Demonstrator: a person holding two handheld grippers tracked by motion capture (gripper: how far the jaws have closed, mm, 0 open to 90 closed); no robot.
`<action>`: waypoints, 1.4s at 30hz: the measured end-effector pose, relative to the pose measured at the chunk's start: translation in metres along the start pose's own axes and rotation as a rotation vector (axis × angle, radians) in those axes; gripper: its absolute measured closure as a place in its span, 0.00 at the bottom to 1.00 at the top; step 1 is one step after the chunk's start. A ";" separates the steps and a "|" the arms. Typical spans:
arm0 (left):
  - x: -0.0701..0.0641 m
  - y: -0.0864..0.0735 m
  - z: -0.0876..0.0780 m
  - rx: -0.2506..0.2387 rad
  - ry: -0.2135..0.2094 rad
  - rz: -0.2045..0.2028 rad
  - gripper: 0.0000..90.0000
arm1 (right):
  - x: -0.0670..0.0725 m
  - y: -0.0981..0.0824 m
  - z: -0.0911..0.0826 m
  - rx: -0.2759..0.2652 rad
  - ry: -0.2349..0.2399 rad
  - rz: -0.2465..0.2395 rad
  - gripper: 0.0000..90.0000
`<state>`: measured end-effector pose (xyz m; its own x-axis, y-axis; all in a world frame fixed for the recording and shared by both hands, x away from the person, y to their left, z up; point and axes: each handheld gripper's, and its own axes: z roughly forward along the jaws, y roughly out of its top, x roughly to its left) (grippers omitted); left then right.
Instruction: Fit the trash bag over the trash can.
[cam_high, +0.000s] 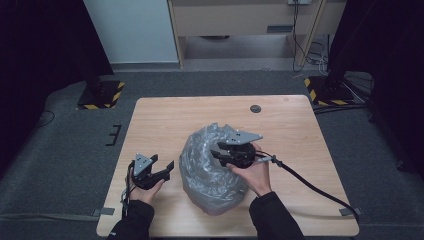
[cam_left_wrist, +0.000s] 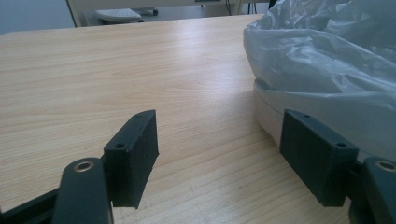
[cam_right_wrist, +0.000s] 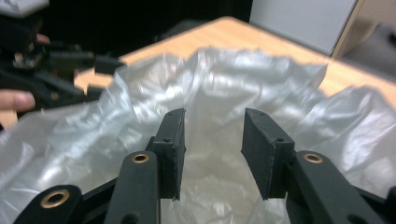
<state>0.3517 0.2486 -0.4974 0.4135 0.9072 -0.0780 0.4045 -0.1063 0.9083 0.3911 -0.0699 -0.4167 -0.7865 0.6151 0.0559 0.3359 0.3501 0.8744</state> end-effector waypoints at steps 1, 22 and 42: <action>0.000 0.000 0.000 0.001 0.000 0.000 0.31 | 0.000 0.001 0.001 0.022 0.006 -0.003 0.66; -0.001 0.000 0.001 0.015 -0.012 0.010 0.31 | 0.002 0.008 0.007 0.105 0.004 -0.050 0.52; -0.001 -0.001 0.002 0.016 -0.012 0.008 0.30 | -0.006 0.027 -0.045 -0.323 -0.156 -0.001 0.37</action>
<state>0.3523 0.2467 -0.4986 0.4266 0.9013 -0.0754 0.4142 -0.1206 0.9022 0.3815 -0.0957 -0.3723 -0.6899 0.7239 0.0025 0.1345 0.1248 0.9830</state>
